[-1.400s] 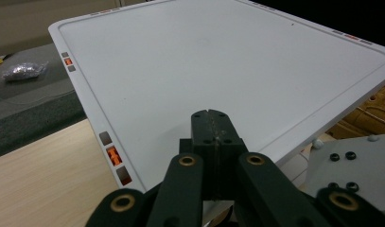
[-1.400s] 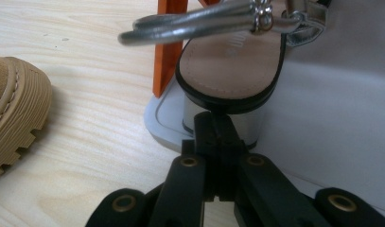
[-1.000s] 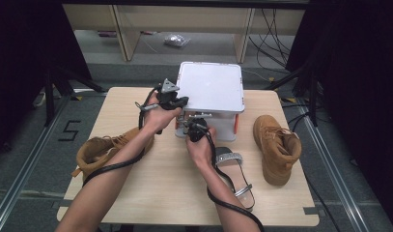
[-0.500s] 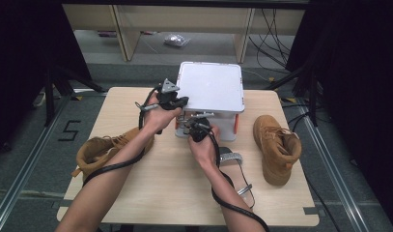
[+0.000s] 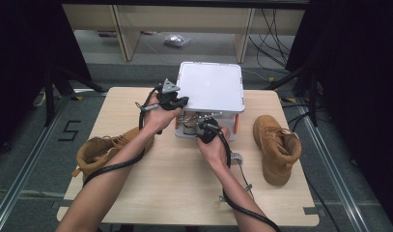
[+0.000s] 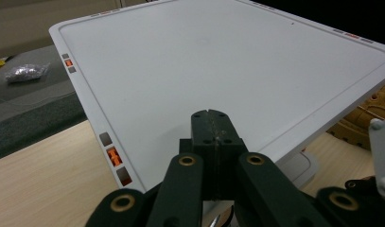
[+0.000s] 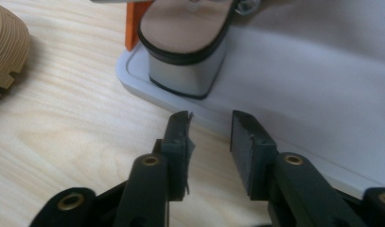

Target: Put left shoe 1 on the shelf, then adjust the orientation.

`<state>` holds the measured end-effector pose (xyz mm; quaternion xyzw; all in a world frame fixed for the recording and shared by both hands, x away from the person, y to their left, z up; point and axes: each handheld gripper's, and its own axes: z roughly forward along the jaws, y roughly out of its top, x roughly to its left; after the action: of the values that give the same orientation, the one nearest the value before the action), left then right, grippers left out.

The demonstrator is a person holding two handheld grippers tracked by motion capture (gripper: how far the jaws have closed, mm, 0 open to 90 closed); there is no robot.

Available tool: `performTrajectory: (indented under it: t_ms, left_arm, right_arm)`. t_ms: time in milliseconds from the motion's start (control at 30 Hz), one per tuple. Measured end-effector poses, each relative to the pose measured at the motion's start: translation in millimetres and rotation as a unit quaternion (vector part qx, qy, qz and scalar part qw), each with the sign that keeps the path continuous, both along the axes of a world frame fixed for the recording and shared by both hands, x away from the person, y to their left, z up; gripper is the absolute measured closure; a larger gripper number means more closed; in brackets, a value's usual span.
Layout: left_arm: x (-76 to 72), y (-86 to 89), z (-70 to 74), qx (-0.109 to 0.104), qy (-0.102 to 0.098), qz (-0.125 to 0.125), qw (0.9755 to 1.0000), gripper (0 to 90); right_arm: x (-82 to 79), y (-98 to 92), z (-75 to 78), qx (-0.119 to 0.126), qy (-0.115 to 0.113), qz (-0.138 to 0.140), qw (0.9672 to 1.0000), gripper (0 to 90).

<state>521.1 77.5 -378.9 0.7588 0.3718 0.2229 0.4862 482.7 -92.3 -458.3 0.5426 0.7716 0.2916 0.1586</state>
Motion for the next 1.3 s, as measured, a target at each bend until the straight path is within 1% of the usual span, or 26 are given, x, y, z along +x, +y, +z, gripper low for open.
performTrajectory:
  t_ms: [33,133,167,200,233,267,333,367,400,433,467,533,600,633,733,767,800,933,1000,1033,1067,1100,1133,1167,1233,1300]
  left_arm:
    - [0.2,0.5,0.1,0.001,0.0,-0.001,1.0,89.8]
    - [0.1,0.3,0.1,0.001,-0.001,-0.002,1.0,89.8]
    - [0.0,0.0,0.2,0.001,-0.001,-0.001,1.0,89.8]
    - [-0.3,-0.6,0.4,0.003,-0.001,0.0,1.0,89.8]
    - [-0.1,-0.3,0.5,0.003,-0.001,0.0,1.0,89.8]
    - [0.0,-0.2,0.4,0.002,0.0,0.0,1.0,89.8]
    - [0.1,-0.1,0.3,0.001,0.0,0.0,1.0,89.8]
    - [0.1,-0.1,0.2,0.0,0.0,0.0,1.0,89.8]
    - [-0.1,-0.4,0.2,0.0,0.0,0.001,1.0,89.8]
    - [-0.1,-0.6,0.4,0.002,0.0,0.001,1.0,89.8]
    - [-0.1,-0.6,0.4,0.002,0.0,0.001,1.0,89.8]
    - [-0.1,-0.4,0.2,0.0,0.001,0.001,1.0,89.8]
    - [-0.1,-0.3,0.1,0.0,0.0,0.001,1.0,89.8]
    - [-0.1,-0.5,0.3,0.002,-0.001,0.0,1.0,89.8]
    - [-0.1,-0.9,0.7,0.005,-0.001,0.0,1.0,89.8]
    - [0.0,-0.9,0.9,0.006,-0.001,-0.001,1.0,89.8]
    - [-0.1,-1.0,0.5,0.004,-0.001,-0.001,1.0,89.8]
    - [-0.2,-0.5,0.0,0.001,-0.001,0.0,1.0,89.8]
    - [-0.3,-0.6,0.1,0.002,-0.001,0.0,1.0,89.8]
    - [-0.2,-0.4,0.0,0.001,-0.001,0.0,1.0,89.8]
    - [-0.2,-0.4,0.0,0.001,-0.001,0.0,1.0,89.8]
    - [-0.2,-0.3,0.0,0.002,-0.001,0.0,1.0,89.8]
    - [-0.3,-0.4,0.1,0.002,-0.001,0.0,1.0,89.8]
    - [-0.3,-0.5,0.3,0.004,-0.001,0.0,1.0,89.8]
    - [-0.3,-0.6,0.1,0.003,-0.001,-0.001,1.0,89.8]
    - [-0.2,-0.4,0.0,0.003,-0.001,-0.001,1.0,89.8]
  right_arm:
    - [-1.4,-4.2,1.2,0.0,0.005,0.0,1.0,65.9]
    - [-2.9,-10.4,2.7,-0.004,0.005,0.002,1.0,64.0]
    - [-4.2,-16.9,3.9,-0.012,0.01,0.005,0.9999,62.5]
    - [-4.8,-19.3,4.5,-0.01,0.01,0.0,0.9999,61.5]
    - [-5.3,-22.6,5.2,-0.014,0.013,0.0,0.9998,60.6]
    - [-5.9,-25.3,5.7,-0.012,0.017,-0.005,0.9998,60.3]
    - [-6.0,-29.5,6.7,-0.015,0.014,-0.004,0.9998,59.8]
    - [-6.5,-36.8,8.6,-0.018,0.019,-0.008,0.9996,58.3]
    - [-6.5,-36.8,8.6,-0.018,0.019,-0.008,0.9996,58.3]
    - [-7.5,-43.1,9.8,-0.016,0.023,-0.012,0.9995,56.9]
    - [-7.5,-43.1,9.8,-0.016,0.023,-0.012,0.9995,56.9]
    - [-9.2,-53.5,11.2,-0.017,0.027,-0.008,0.9995,54.8]
    - [-11.4,-56.0,12.2,-0.016,0.028,-0.015,0.9994,54.1]
    - [-14.9,-62.2,13.3,-0.016,0.036,-0.019,0.9991,52.6]
    - [-19.3,-69.8,15.5,-0.016,0.037,-0.017,0.999,51.4]
    - [-22.4,-72.2,17.0,-0.01,0.041,-0.021,0.9989,50.8]
    - [-27.0,-79.1,19.9,-0.011,0.037,-0.019,0.9991,49.7]
    - [-33.8,-87.5,23.3,-0.005,0.04,-0.018,0.999,48.5]
    - [-38.9,-90.2,24.6,-0.001,0.046,-0.018,0.9988,48.1]
    - [-43.6,-93.3,25.9,0.003,0.058,-0.021,0.9981,47.2]
    - [-43.6,-93.3,25.9,0.003,0.058,-0.021,0.9981,47.2]
    - [-48.6,-97.1,27.6,0.002,0.07,-0.024,0.9972,46.4]
    - [-48.6,-97.1,27.6,0.002,0.07,-0.024,0.9972,46.4]
    - [-53.1,-101.8,27.8,0.001,0.071,-0.023,0.9972,45.7]
    - [-58.0,-106.6,27.7,0.009,0.081,-0.022,0.9964,45.4]
    - [-62.5,-111.8,27.9,0.009,0.083,-0.022,0.9963,45.2]
